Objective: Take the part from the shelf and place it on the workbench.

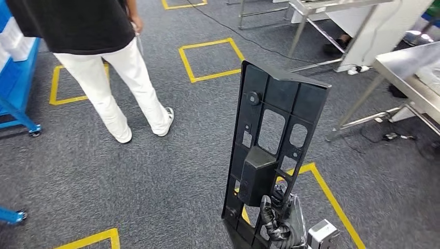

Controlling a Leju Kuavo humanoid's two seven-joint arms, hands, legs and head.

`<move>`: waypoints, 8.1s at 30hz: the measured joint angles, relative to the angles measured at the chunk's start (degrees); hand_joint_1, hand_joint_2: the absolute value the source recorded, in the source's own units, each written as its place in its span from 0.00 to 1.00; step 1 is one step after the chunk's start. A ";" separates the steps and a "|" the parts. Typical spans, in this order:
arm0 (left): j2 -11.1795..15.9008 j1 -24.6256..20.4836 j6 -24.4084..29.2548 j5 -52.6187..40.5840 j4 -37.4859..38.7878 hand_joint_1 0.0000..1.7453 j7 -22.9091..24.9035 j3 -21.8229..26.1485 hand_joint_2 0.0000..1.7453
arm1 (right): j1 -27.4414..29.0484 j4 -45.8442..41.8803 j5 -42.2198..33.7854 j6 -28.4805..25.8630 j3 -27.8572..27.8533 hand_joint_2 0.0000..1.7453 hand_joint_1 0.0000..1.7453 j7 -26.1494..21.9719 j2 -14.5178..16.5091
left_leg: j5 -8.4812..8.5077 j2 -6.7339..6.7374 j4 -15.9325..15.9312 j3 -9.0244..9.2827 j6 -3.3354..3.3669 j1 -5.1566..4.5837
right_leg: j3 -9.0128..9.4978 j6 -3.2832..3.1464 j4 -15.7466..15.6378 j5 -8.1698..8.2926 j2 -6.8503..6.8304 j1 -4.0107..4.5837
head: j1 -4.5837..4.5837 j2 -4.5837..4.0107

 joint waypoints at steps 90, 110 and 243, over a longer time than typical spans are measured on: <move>2.40 -1.16 0.25 -2.29 5.04 0.00 -0.99 0.49 1.00 | 6.60 -4.70 9.16 -11.66 0.32 1.00 1.00 1.61 -3.99 | -0.36 -0.60 -0.85 0.96 -0.23 0.19 | 8.23 0.24 -6.52 1.58 -0.32 -0.09 | 0.04 0.00; 2.89 -1.38 0.31 -2.32 6.54 0.00 -0.80 0.61 1.00 | 6.33 -4.69 10.24 -12.75 0.79 1.00 1.00 2.75 -4.83 | -11.63 -0.44 15.01 -4.11 -3.17 0.20 | 8.36 -3.10 -11.77 4.33 -0.43 0.22 | -0.04 0.00; 9.07 -3.42 6.95 1.65 17.73 0.00 4.25 -10.36 0.00 | -36.91 21.70 70.79 9.30 -2.35 0.00 0.00 31.76 -25.24 | 5.51 -0.85 -0.85 -4.63 0.22 -0.59 | 9.21 -0.48 -9.34 0.65 -0.78 0.58 | 0.03 0.00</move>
